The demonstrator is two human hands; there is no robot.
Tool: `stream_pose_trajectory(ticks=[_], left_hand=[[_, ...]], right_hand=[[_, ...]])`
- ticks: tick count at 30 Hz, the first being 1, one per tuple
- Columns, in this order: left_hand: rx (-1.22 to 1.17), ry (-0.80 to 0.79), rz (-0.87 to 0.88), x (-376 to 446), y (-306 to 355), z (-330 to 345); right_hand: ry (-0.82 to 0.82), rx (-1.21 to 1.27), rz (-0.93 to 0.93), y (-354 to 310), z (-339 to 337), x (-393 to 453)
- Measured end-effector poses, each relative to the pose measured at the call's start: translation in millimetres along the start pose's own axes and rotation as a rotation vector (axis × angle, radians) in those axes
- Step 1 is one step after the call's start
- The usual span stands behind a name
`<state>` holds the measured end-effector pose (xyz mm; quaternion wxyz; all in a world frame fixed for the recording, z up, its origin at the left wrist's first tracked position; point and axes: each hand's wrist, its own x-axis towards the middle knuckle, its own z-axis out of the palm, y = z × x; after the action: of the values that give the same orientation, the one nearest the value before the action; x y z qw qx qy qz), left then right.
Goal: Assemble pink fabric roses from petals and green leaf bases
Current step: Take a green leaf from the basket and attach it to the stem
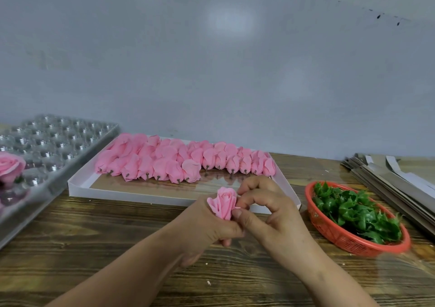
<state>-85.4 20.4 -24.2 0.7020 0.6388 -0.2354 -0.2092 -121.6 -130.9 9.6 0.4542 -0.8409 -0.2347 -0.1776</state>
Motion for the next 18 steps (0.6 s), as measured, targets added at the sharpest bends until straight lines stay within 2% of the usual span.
stream_pose_trajectory(ticks=[4,10,15,17,18], left_hand=[[-0.009,0.008,-0.037,0.4,0.4,0.5],[-0.022,-0.019,-0.035,-1.1,3.4,1.5],[0.009,-0.010,-0.070,-2.8,4.2,0.6],[0.011,-0.030,-0.068,-3.8,6.7,2.4],[0.004,-0.046,-0.059,-4.1,8.1,3.6]], right_hand=[[0.022,0.037,0.041,-1.3,-1.0,-0.3],[0.008,0.405,0.312,-1.1,-1.0,2.6],[-0.110,0.074,0.248,-3.4,-2.6,1.6],[-0.114,0.081,0.264,-0.2,-2.2,2.9],[-0.105,0.170,0.296,1.1,-1.7,3.2]])
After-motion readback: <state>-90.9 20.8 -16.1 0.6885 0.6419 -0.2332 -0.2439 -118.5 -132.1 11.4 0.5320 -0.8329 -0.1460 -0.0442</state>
